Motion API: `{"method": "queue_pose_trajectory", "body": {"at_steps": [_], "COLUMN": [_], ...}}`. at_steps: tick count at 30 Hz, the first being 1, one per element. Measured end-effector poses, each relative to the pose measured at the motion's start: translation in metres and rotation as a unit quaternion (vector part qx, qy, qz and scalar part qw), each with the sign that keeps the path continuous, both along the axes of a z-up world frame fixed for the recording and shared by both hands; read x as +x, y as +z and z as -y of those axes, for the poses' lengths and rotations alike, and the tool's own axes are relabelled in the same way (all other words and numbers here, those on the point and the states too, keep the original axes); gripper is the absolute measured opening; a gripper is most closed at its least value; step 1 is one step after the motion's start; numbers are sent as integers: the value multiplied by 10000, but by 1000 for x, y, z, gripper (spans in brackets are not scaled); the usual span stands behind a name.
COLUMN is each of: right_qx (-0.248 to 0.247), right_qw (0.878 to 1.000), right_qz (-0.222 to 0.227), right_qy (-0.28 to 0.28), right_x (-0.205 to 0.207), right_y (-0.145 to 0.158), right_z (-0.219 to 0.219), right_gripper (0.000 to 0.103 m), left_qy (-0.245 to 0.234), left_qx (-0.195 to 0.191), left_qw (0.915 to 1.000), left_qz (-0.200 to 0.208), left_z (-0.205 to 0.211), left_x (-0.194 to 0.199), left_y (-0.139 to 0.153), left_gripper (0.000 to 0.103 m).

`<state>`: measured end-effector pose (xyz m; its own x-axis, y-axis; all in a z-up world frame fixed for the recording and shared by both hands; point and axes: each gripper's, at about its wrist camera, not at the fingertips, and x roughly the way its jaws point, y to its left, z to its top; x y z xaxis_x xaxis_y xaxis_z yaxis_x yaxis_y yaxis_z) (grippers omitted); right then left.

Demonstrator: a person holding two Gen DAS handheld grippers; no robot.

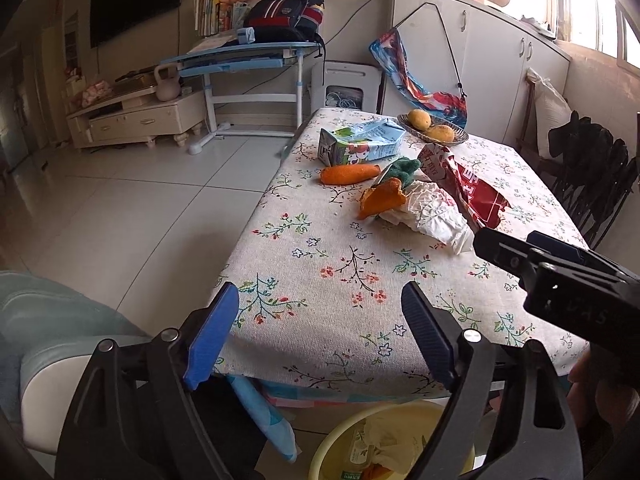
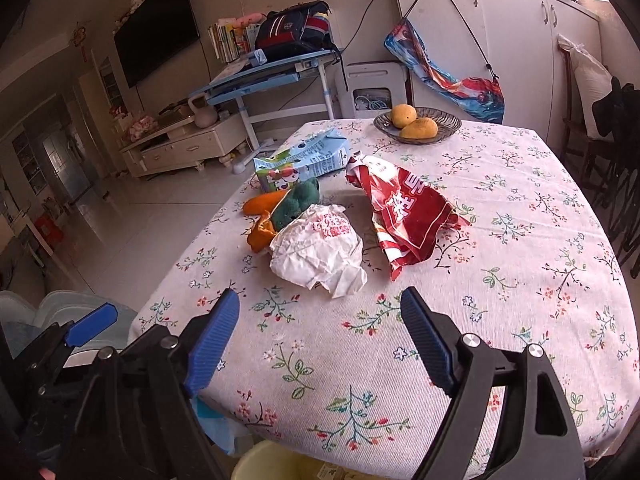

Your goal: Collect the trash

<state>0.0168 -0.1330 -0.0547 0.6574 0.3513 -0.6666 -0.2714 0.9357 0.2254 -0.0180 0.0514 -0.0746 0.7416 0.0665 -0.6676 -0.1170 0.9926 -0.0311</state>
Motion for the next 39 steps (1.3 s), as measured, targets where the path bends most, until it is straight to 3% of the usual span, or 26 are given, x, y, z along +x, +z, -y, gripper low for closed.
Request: {"method": "queue_pose_trajectory", "body": {"at_steps": [15,16,17,20,23,31,34,39], "right_qx": [-173,-168,-156,-164,-244,-236,-168,-99], "right_qw": [9985,9984,9980,9973,9967,9943,9928,9943], "right_qz": [-508,-525,-584,-652,-680,-1016,-1184,-1055], "right_qy": [109,138,194,289,367,202,28,-76], "right_x": [56,57,59,55,46,10,3,0], "right_y": [-32,-34,-36,-36,-32,-24,-26,-22], "right_z": [-18,-18,-19,-16,-9,32,51,58], "right_gripper": [78,69,53,34,31,31,46,69], "left_qy": [154,160,169,163,55,-615,-883,-1008], "left_qx": [-156,-170,-177,-178,-172,-139,-100,-127], "left_qw": [9997,9997,9997,9997,9998,9976,9952,9934], "left_qz": [-54,-65,-73,-75,-67,-283,-411,-531], "left_z": [-13,-14,-15,-16,-14,9,17,25], "left_x": [14,17,20,31,43,82,98,117], "left_y": [2,2,2,3,4,-3,-8,-14], "left_gripper": [81,81,81,81,81,82,82,83]}}
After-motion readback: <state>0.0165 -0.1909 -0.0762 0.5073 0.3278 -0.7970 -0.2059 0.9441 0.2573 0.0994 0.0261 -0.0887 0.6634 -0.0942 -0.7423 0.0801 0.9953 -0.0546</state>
